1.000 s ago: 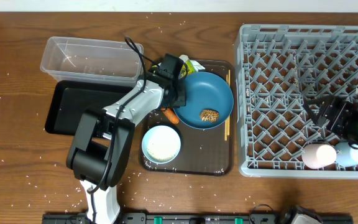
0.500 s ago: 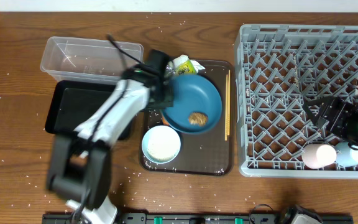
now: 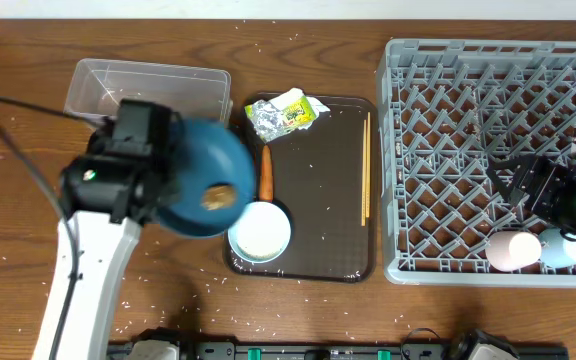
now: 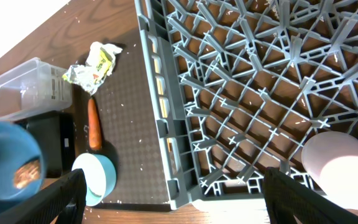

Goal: Sort waste into correct bins and load items into the dishwasher rack
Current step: 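Tilt the blue plate over the black tray to drop the cookie, then hand the blue plate from the left gripper to the right gripper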

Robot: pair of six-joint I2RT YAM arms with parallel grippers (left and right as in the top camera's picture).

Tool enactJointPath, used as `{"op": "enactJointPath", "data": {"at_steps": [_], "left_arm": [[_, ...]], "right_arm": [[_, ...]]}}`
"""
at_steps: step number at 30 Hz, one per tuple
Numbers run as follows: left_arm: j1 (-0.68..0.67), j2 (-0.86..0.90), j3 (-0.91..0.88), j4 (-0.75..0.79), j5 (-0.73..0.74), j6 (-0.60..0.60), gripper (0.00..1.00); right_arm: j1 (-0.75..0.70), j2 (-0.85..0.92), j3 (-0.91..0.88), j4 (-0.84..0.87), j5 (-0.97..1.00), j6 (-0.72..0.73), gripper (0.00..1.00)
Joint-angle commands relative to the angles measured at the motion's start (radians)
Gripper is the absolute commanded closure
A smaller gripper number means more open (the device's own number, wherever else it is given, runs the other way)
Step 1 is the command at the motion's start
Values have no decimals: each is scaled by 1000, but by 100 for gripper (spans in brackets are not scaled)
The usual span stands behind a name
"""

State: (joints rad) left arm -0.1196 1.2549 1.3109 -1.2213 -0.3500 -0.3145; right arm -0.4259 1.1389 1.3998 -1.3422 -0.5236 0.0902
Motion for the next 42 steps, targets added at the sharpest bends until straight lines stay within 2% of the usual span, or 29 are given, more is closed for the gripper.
{"op": "enactJointPath", "data": {"at_steps": [1, 4, 11, 17, 25, 32, 34, 36, 39, 42], "left_arm": [[29, 5, 19, -12, -312, -37, 94], [31, 49, 17, 8, -466, -89, 94], [10, 216, 17, 40, -636, -135, 94], [-95, 344, 17, 75, -961, -126, 94], [-126, 372, 17, 131, -1032, -88, 94], [-127, 357, 17, 126, -1030, -60, 94], [-135, 337, 20, 127, -976, -60, 94], [-159, 297, 40, 120, -822, -48, 94], [-204, 208, 92, 120, -584, -8, 94], [-225, 112, 153, 133, -350, -7, 94]], "right_arm": [[8, -1, 3, 0, -4, -18, 17], [8, -1, 3, -1, -4, -18, 17], [8, -1, 3, -26, -3, -18, 17], [8, -1, 3, -26, -3, -18, 17], [8, -1, 3, -33, -3, -18, 16], [8, -1, 3, -39, 3, -21, 16], [8, -1, 3, -40, 2, -28, 16], [9, -1, 3, -40, -32, -83, 15], [18, -3, 3, -47, -196, -219, 15], [54, -3, 3, -38, -317, -291, 15]]}}
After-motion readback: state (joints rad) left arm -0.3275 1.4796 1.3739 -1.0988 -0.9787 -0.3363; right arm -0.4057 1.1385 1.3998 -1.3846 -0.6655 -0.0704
